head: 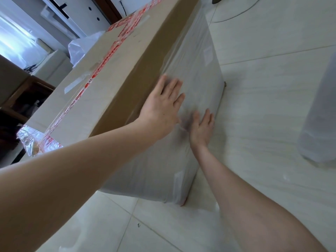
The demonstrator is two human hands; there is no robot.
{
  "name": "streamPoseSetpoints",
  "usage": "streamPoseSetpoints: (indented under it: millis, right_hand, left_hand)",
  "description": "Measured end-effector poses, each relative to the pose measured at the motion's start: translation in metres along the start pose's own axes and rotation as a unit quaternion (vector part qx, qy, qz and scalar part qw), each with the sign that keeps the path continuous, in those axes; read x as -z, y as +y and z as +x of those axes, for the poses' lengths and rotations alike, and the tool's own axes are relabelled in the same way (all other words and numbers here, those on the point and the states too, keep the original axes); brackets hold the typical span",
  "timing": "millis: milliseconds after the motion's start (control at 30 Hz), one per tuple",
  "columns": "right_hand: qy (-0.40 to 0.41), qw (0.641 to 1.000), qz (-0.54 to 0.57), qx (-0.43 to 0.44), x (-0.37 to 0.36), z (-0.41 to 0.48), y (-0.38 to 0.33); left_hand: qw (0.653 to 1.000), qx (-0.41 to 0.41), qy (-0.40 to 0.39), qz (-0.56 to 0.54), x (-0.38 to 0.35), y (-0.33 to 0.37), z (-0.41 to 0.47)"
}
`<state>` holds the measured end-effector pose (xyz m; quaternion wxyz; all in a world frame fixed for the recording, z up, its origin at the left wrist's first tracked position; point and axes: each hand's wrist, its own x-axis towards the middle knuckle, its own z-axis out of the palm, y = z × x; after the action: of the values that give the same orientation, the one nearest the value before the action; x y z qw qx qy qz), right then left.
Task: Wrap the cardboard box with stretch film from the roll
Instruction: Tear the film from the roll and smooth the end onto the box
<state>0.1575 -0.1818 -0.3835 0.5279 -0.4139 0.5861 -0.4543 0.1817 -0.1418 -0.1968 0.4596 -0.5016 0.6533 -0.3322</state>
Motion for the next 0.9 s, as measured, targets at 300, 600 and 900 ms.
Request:
streamPoseSetpoints:
  millis: [300,600,900]
  right_hand:
    - [-0.070,0.997,-0.004,-0.021,-0.011,-0.025,0.033]
    - [-0.039,0.998,-0.009,-0.052,-0.036,-0.025,0.033]
    - [-0.035,0.998,0.010,-0.042,-0.033,-0.021,0.034]
  left_hand:
    - [0.996,-0.087,-0.033,0.012,-0.018,0.034,-0.004]
    - [0.993,-0.088,-0.037,0.064,-0.032,0.036,0.001]
    - [0.994,-0.086,-0.049,0.054,-0.024,0.032,-0.003]
